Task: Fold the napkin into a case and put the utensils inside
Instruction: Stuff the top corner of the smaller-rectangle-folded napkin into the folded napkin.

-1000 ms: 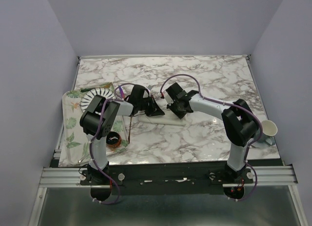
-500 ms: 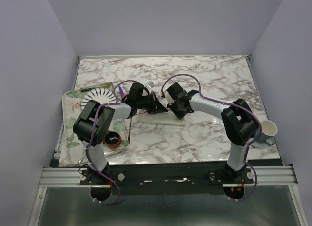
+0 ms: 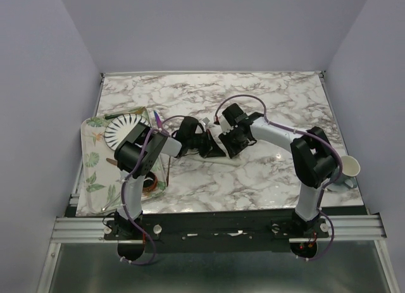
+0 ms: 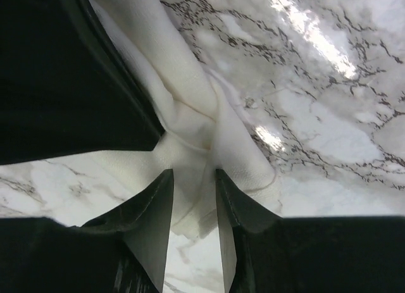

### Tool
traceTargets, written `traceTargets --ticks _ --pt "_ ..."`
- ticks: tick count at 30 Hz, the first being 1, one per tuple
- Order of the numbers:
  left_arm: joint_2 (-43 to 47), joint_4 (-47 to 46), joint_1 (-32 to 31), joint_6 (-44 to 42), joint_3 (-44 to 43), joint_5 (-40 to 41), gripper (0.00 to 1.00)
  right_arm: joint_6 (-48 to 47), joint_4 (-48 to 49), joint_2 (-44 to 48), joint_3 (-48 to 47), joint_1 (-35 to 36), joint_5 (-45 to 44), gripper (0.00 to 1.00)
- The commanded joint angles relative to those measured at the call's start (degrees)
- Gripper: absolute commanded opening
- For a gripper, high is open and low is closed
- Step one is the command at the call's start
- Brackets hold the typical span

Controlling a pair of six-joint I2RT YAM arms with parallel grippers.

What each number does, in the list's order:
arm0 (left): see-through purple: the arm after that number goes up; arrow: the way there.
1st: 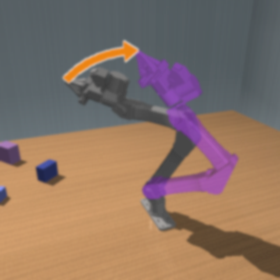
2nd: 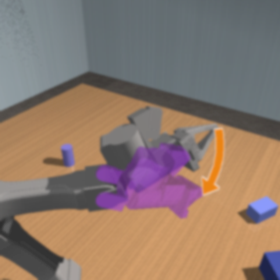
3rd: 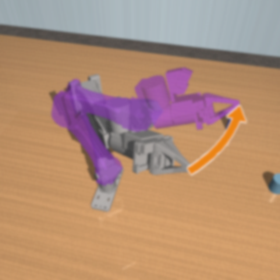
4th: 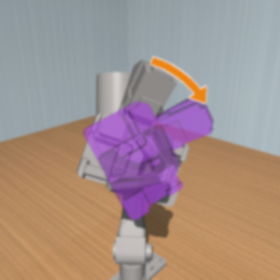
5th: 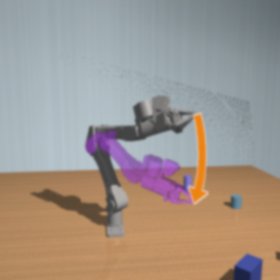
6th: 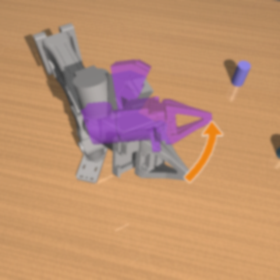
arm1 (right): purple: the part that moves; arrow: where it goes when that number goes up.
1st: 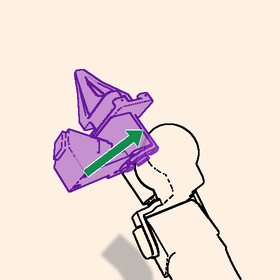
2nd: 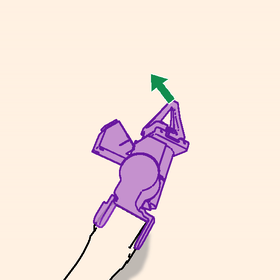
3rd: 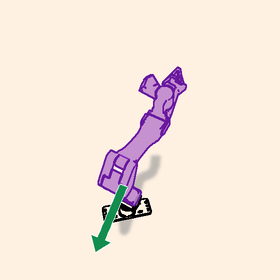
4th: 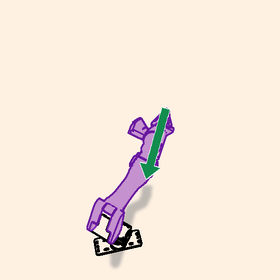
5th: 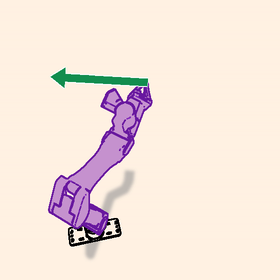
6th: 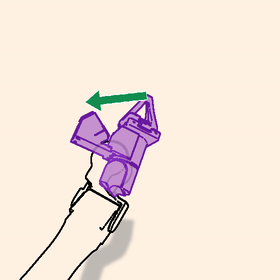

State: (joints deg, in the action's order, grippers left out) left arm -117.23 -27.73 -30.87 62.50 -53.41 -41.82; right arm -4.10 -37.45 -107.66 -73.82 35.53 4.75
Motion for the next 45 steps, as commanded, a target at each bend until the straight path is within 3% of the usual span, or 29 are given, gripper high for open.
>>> traceTargets --ticks 1,7,12,16,17,18,28,37,45 --pt "-3.4 1.5 0.3 -1.7 -0.7 2.3 0.00 -0.9 -5.3 2.4 -2.7 -2.7 2.5 0.42" --pt "-3.3 1.7 0.3 -2.6 -1.2 1.6 0.00 -3.5 -4.9 0.9 -4.9 -2.8 0.3 0.41" --pt "-2.9 2.6 0.3 -3.2 -1.3 1.4 0.00 -3.5 -4.9 -0.4 -5.7 -2.8 0.0 0.35" --pt "-2.0 0.6 0.1 -2.2 -1.2 0.5 0.00 -3.5 -4.9 -0.6 -5.0 -2.7 -0.2 0.15" --pt "-1.3 -1.1 0.0 -1.4 -1.2 0.2 0.00 -3.3 -4.9 -0.4 -4.9 -2.9 -0.1 0.04" --pt "-0.8 -1.9 -0.1 -0.9 -1.3 0.0 0.00 -3.3 -4.9 -0.3 -4.6 -2.8 0.3 0.01" --pt "0.0 -7.2 -2.3 4.2 -2.3 0.0 0.00 0.2 -4.7 1.2 -4.2 -2.9 1.2 0.01" --pt "-5.8 -7.7 -3.2 8.0 -6.0 3.0 0.00 1.4 -4.9 1.1 -3.7 -3.0 3.7 0.01" --pt "-11.0 -0.7 -4.3 6.9 -8.8 5.3 0.00 1.8 -4.9 0.1 -4.0 -3.1 5.1 0.01"
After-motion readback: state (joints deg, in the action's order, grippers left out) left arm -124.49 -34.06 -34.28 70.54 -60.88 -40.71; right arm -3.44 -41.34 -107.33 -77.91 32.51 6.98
